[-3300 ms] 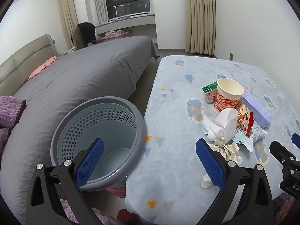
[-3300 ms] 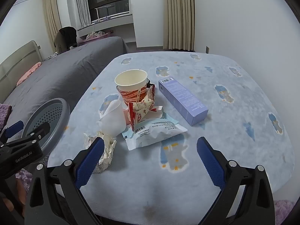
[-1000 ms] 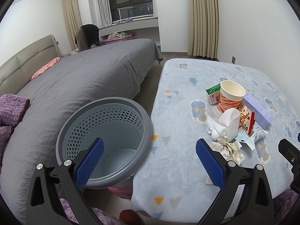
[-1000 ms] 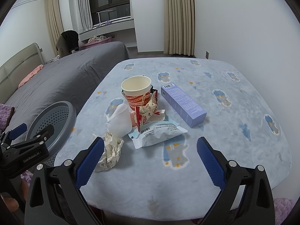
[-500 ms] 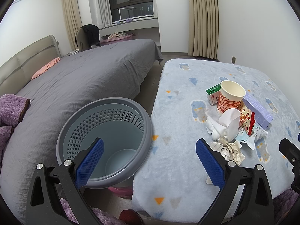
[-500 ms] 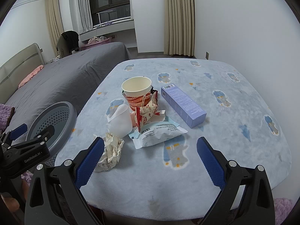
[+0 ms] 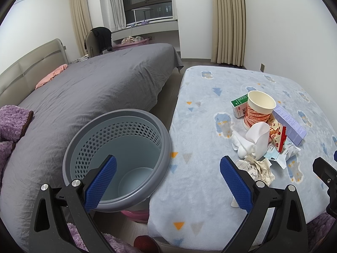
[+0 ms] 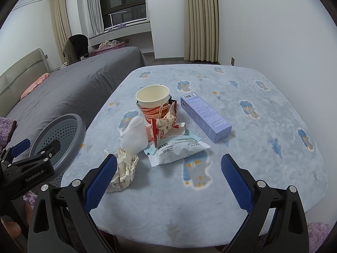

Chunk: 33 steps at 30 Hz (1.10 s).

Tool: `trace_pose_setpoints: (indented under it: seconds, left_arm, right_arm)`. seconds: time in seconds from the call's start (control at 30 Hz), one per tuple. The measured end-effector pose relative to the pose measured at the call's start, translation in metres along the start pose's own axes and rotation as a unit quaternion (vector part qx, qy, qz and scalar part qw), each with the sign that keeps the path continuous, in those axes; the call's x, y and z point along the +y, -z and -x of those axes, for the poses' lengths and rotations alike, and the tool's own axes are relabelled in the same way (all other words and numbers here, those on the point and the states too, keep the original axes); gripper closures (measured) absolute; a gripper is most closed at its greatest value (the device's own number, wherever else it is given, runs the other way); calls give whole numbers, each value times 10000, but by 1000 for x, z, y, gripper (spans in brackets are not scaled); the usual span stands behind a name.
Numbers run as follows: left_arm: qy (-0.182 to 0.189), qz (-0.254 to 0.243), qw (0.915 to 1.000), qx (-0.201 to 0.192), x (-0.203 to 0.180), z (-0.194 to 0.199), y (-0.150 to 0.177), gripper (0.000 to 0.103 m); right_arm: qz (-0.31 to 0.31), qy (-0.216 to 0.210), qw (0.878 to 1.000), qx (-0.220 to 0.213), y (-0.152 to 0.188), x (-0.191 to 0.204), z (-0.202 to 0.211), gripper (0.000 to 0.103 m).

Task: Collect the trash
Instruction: 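Grasp the lavender toothpaste box with the right tool while the left tool approaches the crumpled paper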

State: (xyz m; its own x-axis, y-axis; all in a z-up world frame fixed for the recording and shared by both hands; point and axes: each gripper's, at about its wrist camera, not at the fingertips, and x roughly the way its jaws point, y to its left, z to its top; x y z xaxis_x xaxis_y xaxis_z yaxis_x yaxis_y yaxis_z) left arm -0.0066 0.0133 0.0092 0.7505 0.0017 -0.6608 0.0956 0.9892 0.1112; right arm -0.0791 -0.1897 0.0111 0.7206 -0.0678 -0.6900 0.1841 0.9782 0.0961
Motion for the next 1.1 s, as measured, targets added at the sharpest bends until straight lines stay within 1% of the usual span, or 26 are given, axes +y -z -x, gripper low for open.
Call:
trace_pose_setpoints:
  seconds: [0.2,0.47,0.63,0.73,0.87,1.1]
  left_arm:
    - [20,13,10000,33,0,-2,0,6]
    - [41,-43,9999,142,-12,-12,3,6]
    - [85,-128,9995,263,-23,-21,6,6]
    - [110,-167,9994,290,-29,-24,8,6]
    - [113,-213,9992,332,-36,-28,9,6]
    - [140,-189,9988,423,-40,-36,10,6]
  right_arm:
    - [-18,43,9999,89,1,-9,-4,9]
    - [-148,147,9995,235,0,-42,-19,9]
    - [-115,72,9991,396,-2,-53,-31,9]
    - [-105,-109,9986,515,-3,-57,-42,9]
    - [-23,-197,9976,660,-5,-58,-55,9]
    - [-126,-82,9977,664,-29,-86,-72,9]
